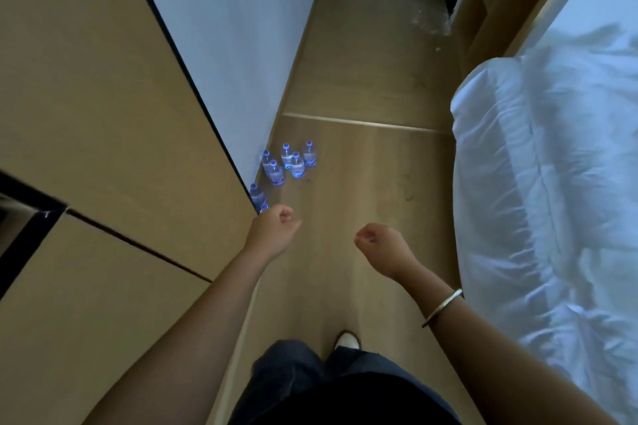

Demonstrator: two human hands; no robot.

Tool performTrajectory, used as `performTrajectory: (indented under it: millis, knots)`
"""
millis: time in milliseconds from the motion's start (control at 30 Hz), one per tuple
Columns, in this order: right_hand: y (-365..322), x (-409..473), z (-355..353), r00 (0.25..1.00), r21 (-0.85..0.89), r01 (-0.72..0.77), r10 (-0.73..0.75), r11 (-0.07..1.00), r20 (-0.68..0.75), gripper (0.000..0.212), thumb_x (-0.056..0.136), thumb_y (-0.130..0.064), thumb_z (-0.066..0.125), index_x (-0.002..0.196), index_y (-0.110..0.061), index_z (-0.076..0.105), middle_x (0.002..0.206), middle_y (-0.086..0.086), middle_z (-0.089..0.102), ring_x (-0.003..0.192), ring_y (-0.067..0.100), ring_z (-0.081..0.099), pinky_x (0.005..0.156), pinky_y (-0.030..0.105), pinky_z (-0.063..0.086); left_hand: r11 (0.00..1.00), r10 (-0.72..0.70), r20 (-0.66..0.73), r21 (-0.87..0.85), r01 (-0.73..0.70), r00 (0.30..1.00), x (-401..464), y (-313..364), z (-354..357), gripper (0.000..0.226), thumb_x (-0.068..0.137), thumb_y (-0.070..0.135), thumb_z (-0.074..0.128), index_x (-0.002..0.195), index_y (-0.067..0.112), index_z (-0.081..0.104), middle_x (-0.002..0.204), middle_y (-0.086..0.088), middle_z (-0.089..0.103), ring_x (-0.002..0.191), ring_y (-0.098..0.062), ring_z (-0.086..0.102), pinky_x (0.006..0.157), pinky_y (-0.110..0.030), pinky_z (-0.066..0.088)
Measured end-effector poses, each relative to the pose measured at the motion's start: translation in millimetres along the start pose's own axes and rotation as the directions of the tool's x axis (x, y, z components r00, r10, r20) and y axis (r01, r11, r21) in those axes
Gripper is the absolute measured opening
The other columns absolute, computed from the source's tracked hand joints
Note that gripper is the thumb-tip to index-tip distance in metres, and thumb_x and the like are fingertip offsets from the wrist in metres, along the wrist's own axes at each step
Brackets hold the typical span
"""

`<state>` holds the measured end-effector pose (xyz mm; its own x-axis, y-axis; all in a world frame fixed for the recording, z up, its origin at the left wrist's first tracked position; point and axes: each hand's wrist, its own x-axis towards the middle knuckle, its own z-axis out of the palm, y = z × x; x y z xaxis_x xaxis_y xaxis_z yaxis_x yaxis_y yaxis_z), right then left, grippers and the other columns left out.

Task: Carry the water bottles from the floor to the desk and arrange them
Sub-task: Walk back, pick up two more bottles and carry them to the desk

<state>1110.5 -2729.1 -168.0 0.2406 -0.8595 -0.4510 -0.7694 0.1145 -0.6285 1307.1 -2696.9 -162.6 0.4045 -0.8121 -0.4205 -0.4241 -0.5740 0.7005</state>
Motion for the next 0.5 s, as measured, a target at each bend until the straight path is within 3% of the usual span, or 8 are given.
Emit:
performTrajectory:
  millis: [367, 433, 500]
  knots:
    - [-36.4, 177.8, -57.1, 0.997, 0.001, -0.028, 0.028, 1.0, 0.077, 0.027, 0.093, -0.022, 0.05, 0.112, -0.007, 0.062, 0.111, 0.009, 0.064, 0.103, 0.021, 0.058, 0.086, 0.029, 0.045, 0.998, -0.057, 0.064, -0.016, 0.058, 0.996, 171.3, 75.8, 2.3, 0.037, 0.091, 0.019, 0.053, 0.126, 0.007, 0.053, 0.121, -0.005, 0.058, 0.114, -0.019, 0.054, 0.084, -0.022, 0.036]
    - [-47.4, 219.6, -62.8, 0.995, 0.001, -0.039, 0.039, 0.999, 0.087, 0.027, 0.093, -0.022, 0.05, 0.113, -0.007, 0.061, 0.112, 0.008, 0.063, 0.104, 0.021, 0.058, 0.086, 0.029, 0.045, 0.999, -0.049, 0.081, -0.008, 0.05, 0.995, 213.1, 84.7, 1.7, 0.026, 0.089, 0.019, 0.053, 0.114, 0.011, 0.059, 0.105, -0.001, 0.057, 0.104, -0.018, 0.054, 0.081, -0.022, 0.035]
    - [-61.3, 263.1, -68.0, 0.994, -0.003, -0.055, 0.055, 0.998, 0.092, 0.027, 0.092, -0.021, 0.051, 0.112, -0.005, 0.062, 0.111, 0.01, 0.064, 0.104, 0.022, 0.058, 0.087, 0.031, 0.045, 0.999, -0.053, 0.077, 0.015, 0.052, 0.996, 260.6, 91.7, 0.1, 0.006, 0.088, 0.019, 0.052, 0.086, 0.022, 0.057, 0.092, 0.001, 0.054, 0.09, -0.017, 0.051, 0.078, -0.024, 0.035]
